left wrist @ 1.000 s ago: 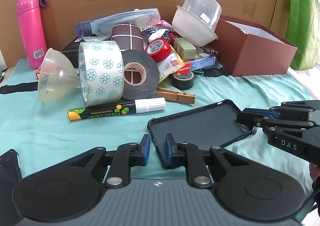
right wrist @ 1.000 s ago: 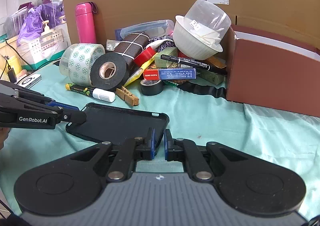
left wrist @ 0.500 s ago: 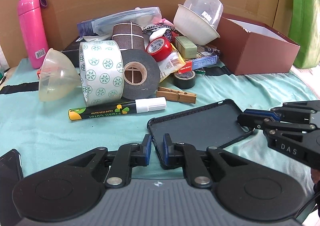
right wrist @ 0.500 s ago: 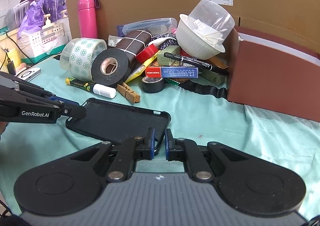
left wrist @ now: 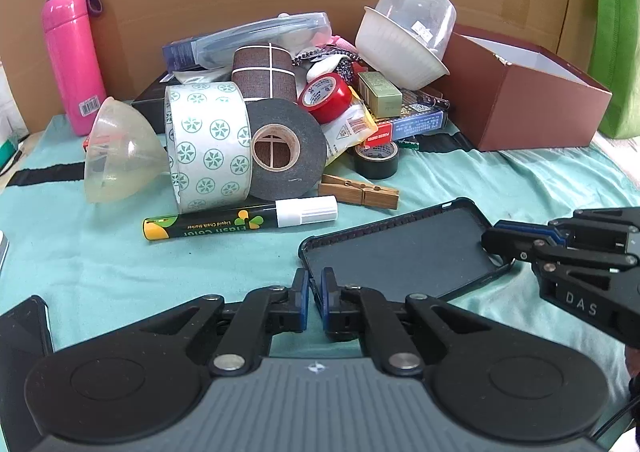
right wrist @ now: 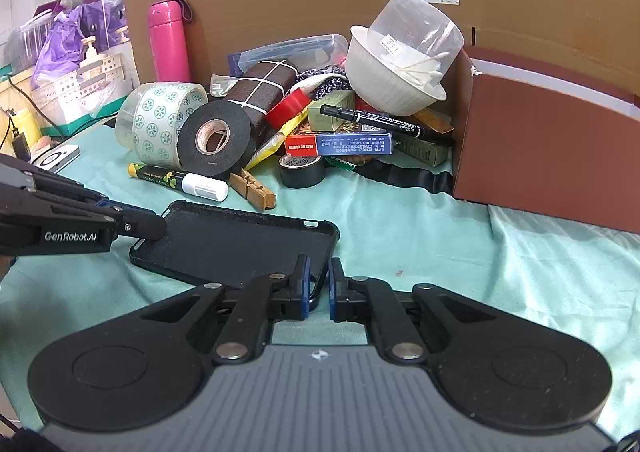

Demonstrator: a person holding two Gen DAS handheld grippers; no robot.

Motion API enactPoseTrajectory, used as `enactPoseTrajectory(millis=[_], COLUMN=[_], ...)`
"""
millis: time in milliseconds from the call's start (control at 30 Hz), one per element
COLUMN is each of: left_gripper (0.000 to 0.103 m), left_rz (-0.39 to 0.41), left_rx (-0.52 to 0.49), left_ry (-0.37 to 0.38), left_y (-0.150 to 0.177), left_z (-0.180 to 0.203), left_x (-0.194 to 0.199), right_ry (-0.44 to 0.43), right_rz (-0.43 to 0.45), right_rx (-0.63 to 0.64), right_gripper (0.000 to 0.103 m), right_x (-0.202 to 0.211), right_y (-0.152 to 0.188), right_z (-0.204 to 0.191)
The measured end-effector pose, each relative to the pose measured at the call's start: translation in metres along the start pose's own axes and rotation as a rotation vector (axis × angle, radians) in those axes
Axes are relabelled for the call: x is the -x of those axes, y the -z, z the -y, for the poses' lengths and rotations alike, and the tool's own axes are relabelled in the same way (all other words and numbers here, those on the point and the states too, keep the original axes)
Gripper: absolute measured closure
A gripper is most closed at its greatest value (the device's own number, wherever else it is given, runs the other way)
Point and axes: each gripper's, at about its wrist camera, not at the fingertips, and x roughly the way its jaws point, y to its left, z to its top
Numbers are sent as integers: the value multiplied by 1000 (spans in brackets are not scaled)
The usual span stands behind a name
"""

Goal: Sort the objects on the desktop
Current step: 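Lift the black phone case with the left gripper toward the brown box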

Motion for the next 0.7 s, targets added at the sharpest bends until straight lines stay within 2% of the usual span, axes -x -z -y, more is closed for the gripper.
enactPoseTrajectory(millis=[133,300,533,700], left_gripper=[100,101,101,101], left_rz=[6,73,182,246], left_rx=[10,-10,-64,-62], left_ry=[9,39,91,128], left_y=[-4,-21,-66,-105], left_z=[5,21,62,92], left_x=[5,19,24,17], right_ry=[3,36,130,185], right_rz=[26,116,250,325], right_rx=[-10,-10,-25,-62], right_gripper=[97,97,97,97], right_x=[8,34,66,78], right_y=[0,-7,-32,-50], right_z=[4,16,52,91])
